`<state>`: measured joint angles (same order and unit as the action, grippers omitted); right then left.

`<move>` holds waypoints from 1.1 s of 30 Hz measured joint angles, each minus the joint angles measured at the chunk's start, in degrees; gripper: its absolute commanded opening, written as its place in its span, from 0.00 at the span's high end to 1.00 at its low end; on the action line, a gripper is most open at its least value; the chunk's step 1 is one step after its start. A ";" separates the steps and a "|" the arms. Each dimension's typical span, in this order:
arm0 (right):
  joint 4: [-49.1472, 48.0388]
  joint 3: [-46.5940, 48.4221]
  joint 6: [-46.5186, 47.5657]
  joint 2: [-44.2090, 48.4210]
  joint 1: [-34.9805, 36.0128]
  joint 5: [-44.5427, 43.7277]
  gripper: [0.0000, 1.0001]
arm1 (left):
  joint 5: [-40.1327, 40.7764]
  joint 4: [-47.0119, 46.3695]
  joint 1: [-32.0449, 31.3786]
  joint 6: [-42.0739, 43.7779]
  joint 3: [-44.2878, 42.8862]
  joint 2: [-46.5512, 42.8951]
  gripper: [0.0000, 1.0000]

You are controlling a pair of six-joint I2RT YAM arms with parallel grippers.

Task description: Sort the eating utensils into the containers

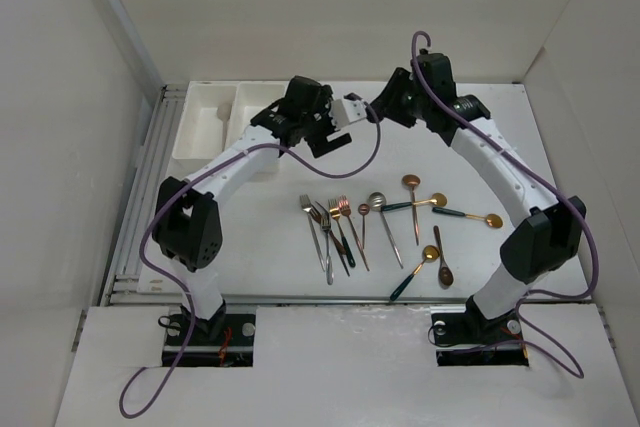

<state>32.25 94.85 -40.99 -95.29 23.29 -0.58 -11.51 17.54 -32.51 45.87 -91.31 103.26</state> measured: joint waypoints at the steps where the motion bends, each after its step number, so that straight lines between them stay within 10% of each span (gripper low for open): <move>1: -0.22 0.02 -0.02 0.48 -0.07 0.22 1.00 | -0.17 0.17 0.81 -0.26 0.87 -0.24 0.14; 21: -1.90 0.04 -0.04 1.95 0.02 1.70 1.00 | 0.48 -1.31 0.11 -0.92 1.22 -0.26 0.21; 26: -1.90 0.04 -0.02 1.95 0.15 2.08 1.00 | 2.03 -1.68 0.13 -0.48 1.14 -0.24 0.51; 29: -1.92 0.04 0.04 1.95 0.48 2.14 1.00 | 2.73 -1.62 0.28 -0.44 0.96 -0.20 0.95; 33: -1.97 0.04 0.07 1.95 0.81 2.80 1.00 | 3.43 -1.62 0.24 0.09 0.35 0.02 1.00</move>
<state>30.28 94.89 -40.93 -93.34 24.10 2.22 -8.08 15.92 -32.27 45.95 -90.96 103.28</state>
